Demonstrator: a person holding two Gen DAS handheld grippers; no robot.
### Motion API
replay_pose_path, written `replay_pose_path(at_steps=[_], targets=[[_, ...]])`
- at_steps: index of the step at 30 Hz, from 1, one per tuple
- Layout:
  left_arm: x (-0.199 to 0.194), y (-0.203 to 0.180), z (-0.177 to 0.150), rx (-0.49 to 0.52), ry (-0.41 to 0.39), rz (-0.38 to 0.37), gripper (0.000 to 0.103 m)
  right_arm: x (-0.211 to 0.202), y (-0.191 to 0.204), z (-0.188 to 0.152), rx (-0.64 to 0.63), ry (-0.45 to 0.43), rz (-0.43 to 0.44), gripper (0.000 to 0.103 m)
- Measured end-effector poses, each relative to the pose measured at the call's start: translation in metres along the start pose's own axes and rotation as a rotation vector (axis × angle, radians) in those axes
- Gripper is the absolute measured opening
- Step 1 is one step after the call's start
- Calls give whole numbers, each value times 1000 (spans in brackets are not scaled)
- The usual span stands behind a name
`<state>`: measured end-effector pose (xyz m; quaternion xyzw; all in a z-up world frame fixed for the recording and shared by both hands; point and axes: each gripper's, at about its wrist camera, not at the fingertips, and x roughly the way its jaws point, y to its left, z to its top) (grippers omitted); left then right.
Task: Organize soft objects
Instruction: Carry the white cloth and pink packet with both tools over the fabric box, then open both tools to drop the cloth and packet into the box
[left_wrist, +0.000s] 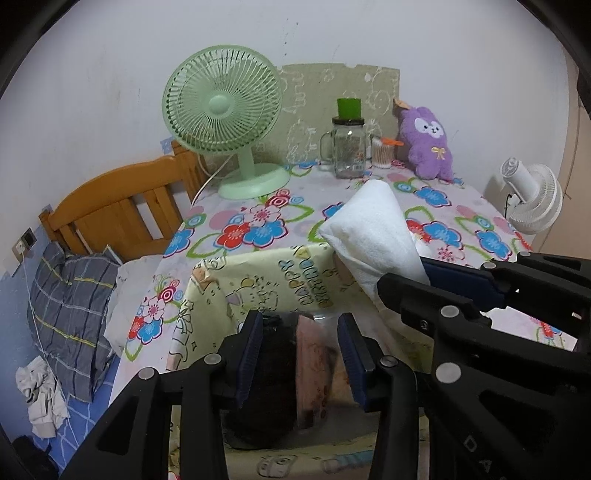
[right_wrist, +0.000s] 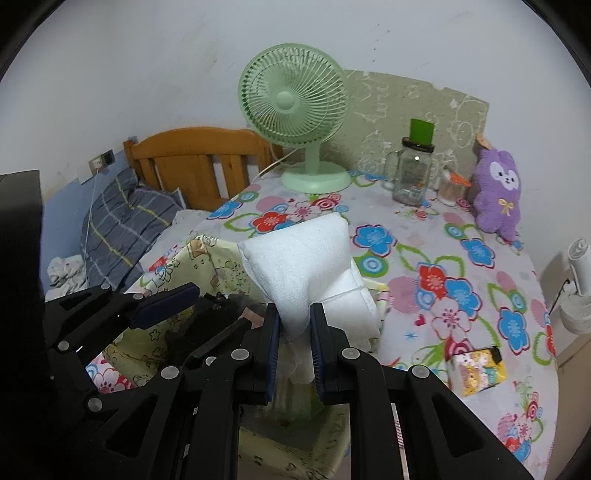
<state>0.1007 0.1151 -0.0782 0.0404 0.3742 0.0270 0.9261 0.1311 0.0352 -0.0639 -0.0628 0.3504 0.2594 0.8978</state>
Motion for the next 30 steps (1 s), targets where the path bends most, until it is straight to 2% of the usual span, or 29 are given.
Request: replay_pose_path(at_steps=[2,4,8,10,15,20,25,28,29,30], targets=[[5,3,-1,-1,15,1,48,5,3,0,2,13,11,18],[10,5,-3,0,25,1,58,11,4,-1,3,29,20,18],[20,7,-9,14,54,2,66,22,7,-5,3,63,29,18],[23,6,-10,30,67,-22,75,27,6,-7,11,82,38,18],[27,4,-10,64,69,-37,82,34,5,-10,31,105,39,21],[32,2,-8,95,62,-58,84,37,3,-10,37,123,19,24],[32,2,-7,100,64,-58,85,38,-3,-9,50,137,1,35],[31,3,-7,89,76,-49,88,35,-5,-8,52,130,-13,56],[29,3,-7,80,75,-60,89,33,-5,-8,55,120,-11,65],[25,3,-7,73,75,-78,90,31,-5,-8,55,108,-1,69]])
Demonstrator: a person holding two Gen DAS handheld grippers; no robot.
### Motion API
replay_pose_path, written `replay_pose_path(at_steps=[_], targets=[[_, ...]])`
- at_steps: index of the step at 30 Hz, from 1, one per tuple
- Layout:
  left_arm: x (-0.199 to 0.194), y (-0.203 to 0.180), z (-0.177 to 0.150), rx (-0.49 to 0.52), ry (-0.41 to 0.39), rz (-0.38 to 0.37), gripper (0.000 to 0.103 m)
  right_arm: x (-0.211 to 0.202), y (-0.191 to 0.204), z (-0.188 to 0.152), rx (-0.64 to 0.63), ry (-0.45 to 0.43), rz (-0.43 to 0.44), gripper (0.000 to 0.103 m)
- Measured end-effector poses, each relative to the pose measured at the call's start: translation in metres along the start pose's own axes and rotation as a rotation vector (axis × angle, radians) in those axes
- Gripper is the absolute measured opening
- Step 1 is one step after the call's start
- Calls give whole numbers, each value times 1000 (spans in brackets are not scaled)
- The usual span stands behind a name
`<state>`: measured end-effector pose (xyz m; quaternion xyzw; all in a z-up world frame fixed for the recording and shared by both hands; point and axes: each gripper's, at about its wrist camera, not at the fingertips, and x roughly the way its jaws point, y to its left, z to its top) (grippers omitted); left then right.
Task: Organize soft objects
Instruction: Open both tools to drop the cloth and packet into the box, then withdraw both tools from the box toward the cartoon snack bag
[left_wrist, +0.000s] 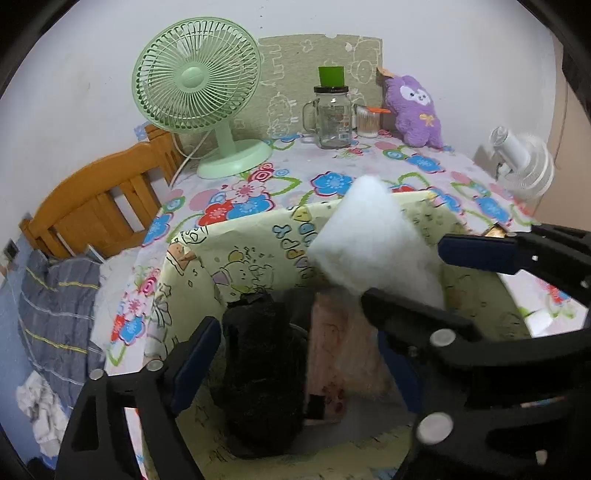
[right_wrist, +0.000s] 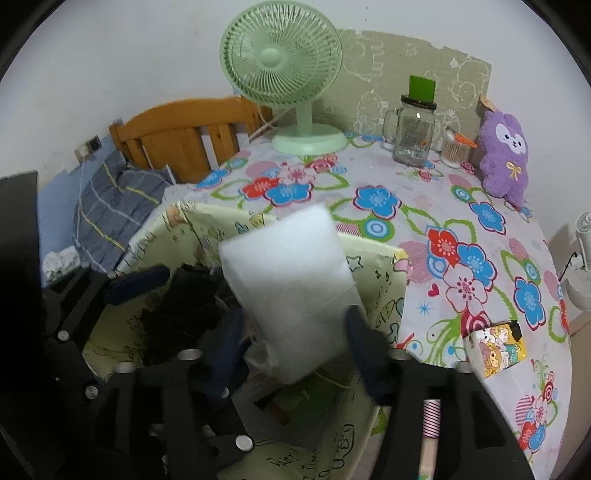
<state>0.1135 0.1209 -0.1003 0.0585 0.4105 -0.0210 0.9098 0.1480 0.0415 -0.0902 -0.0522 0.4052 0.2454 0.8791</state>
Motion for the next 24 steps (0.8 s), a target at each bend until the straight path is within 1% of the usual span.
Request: replay_pose_path(at_steps=[3,7,12,24], targets=[[-10,-5,0,3,-17,-7,92,-7,0,1,-6,-26,-14,79],[-20,-11,2,-2,-35,-11,93,-17,-2,0,-3,-49,-22,82],[-33,-19,5,-10,-56,22,94,-33,-7,-1,15,-83,-37,86],[-62,-48,12,-24,-116,28,97,-74,-25,-12,52,-170,-88,94]])
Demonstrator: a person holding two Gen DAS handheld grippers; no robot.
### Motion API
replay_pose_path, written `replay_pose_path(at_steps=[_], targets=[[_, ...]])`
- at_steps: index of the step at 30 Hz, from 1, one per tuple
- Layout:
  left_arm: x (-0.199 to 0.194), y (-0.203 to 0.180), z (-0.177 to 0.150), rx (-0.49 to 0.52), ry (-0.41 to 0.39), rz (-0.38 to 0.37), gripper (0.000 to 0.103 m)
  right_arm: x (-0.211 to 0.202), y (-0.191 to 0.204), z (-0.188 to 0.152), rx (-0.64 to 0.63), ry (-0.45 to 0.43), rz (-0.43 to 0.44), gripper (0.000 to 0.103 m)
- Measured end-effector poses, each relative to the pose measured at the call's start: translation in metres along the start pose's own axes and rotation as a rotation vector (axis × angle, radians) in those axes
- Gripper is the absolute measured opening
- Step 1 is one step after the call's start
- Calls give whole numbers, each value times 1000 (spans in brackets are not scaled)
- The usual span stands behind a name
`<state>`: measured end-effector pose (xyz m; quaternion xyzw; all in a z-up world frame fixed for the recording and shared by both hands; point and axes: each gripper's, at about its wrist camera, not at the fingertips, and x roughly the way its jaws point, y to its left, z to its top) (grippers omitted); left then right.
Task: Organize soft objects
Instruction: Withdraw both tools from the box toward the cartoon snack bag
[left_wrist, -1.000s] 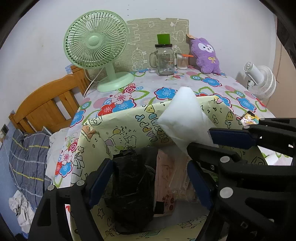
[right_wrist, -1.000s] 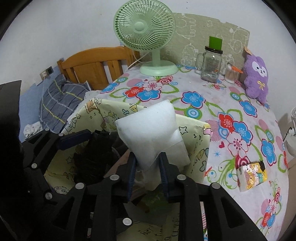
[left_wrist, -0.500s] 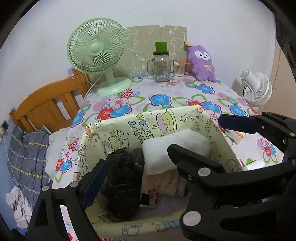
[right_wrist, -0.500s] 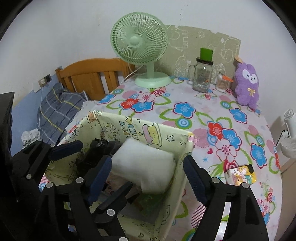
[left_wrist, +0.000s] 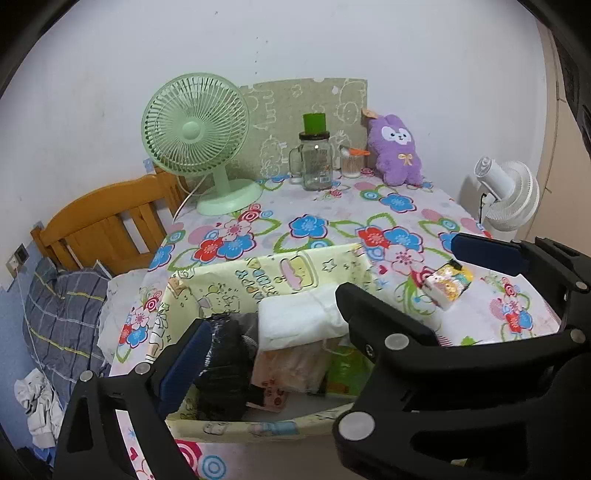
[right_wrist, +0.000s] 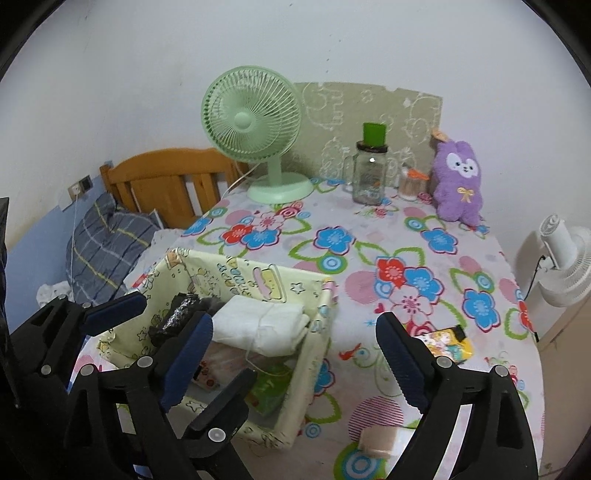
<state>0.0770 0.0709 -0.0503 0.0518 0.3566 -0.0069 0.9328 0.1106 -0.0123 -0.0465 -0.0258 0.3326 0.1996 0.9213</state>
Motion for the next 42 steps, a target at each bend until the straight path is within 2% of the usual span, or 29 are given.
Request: replay_pose_path(at_steps=[3,14,21,26,42], targets=[[-8,-9,1,4,-15,-9,97,-10,-7,-1,12,-14,-14,97],[-28,-43,5,-21,-42,-44,97,-41,-32,-7,40,-59,-52,98],[-37,-65,8,-22,-58,-69,97,-61,-49,-12,48,-96,-117,99],[-43,-81,9,-24,-83,-43,97,-73,-62,-16,61,-128,-153,100],[-25,-129,0,-20,-74,-85,97,-78,-113,-47,138,-91,-215,100]])
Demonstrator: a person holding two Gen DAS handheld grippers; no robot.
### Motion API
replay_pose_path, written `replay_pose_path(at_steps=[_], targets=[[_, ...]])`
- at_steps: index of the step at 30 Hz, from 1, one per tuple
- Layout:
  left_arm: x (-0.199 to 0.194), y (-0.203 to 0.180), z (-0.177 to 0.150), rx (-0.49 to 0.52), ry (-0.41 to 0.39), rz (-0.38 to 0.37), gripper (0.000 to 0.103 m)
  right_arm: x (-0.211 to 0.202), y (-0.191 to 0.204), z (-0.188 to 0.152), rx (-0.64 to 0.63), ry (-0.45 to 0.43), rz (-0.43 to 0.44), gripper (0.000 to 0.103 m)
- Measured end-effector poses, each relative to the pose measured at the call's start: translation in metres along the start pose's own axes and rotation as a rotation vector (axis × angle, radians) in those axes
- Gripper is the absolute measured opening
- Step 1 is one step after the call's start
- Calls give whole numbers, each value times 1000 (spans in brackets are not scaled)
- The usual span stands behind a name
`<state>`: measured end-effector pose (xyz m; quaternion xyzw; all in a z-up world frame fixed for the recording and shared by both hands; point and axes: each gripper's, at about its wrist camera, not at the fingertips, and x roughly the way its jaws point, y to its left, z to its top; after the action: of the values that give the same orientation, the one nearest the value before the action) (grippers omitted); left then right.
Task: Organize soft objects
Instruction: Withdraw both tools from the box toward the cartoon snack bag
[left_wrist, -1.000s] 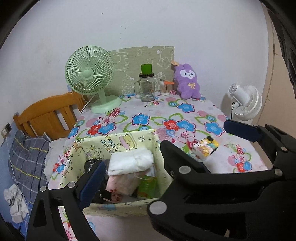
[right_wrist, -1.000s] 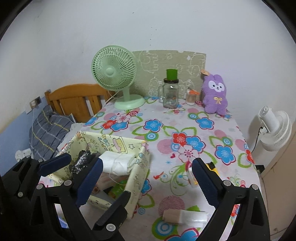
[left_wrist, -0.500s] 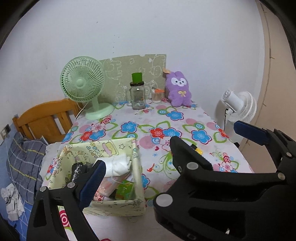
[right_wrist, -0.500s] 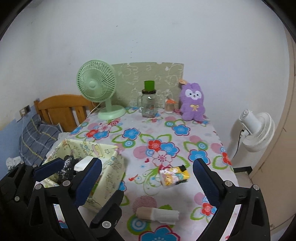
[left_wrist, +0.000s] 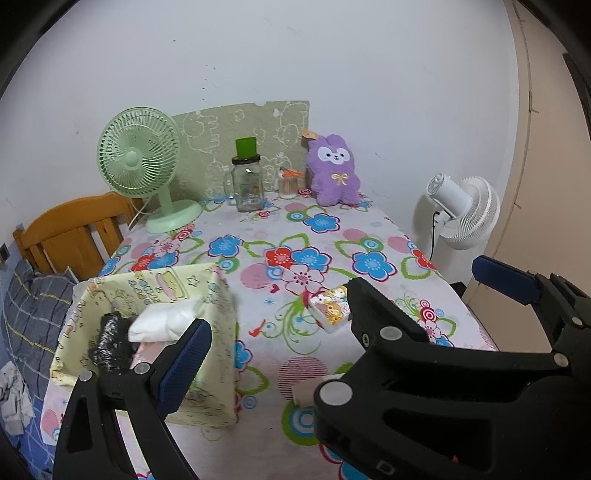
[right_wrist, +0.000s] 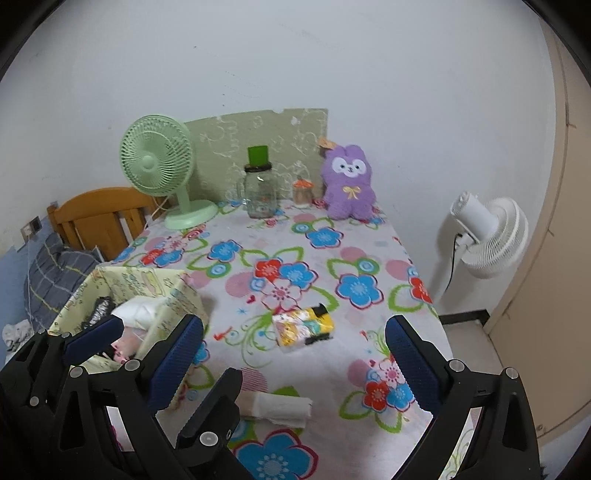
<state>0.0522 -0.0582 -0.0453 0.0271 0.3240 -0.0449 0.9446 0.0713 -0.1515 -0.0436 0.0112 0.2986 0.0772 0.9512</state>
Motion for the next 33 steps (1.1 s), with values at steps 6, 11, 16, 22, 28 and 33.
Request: replay_pose_path(at_steps=[6,11,16,22,28,33], targets=[[13,-12,-7,1,16,-10,96,10,-14,-10,20,19,3,100],[27,-19,-16,-9,44,-15,95,22,-25,-20,34,36,-3,100],[42,-30,-30,-12,79,-15,96,34,-37,-36,45,56,-7,100],[61,-36,-48,-52,145,-12,96,52,-47,-55,44,105,2,100],[80,-35,-65,-89,205,-5,96,70,-48,-68,18,144,-3,100],[88,-34,-74,-103,240,12,96,84,-48,-79,15,189,18,100]])
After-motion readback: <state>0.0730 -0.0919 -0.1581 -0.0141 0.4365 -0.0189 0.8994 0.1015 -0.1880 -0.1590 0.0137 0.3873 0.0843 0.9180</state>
